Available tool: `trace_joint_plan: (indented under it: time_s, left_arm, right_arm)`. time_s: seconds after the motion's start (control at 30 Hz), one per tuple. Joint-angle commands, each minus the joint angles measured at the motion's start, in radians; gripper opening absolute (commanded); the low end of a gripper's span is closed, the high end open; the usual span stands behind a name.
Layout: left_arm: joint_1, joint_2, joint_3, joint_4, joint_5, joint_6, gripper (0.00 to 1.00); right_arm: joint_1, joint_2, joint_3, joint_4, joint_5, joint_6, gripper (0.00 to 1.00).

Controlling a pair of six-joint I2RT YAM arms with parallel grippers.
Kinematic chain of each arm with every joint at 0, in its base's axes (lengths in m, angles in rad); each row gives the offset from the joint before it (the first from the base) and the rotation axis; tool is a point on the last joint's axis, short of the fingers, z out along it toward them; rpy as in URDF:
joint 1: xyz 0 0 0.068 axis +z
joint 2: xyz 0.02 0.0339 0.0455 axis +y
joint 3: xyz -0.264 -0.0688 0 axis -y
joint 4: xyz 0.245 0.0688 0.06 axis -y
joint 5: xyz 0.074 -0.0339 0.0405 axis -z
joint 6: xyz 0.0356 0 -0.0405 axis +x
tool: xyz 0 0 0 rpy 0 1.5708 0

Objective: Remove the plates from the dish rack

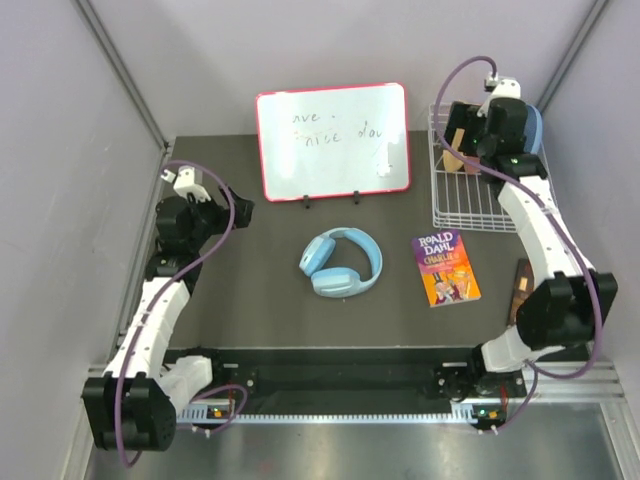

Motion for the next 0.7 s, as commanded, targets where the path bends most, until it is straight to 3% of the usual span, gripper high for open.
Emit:
trace_joint_plan:
  time_s: [0.0, 0.47, 0.67]
  left_arm:
    - [0.0, 0.0, -0.026, 0.079, -0.049, -0.032, 0.99]
    - [-0.035, 0.041, -0.066, 0.115, -0.195, -0.035, 0.99]
    - [-0.038, 0.075, -0.065, 0.119, -0.253, -0.003, 0.99]
  right_arm:
    - [0.014, 0.147, 0.136, -0.005, 0.082, -0.061, 0.97]
    - [0.034, 0.502, 0.376, 0.059, 0.308, -0.216, 0.79]
    - [0.037, 0.622, 0.479, 0.074, 0.329, -0.254, 0.62]
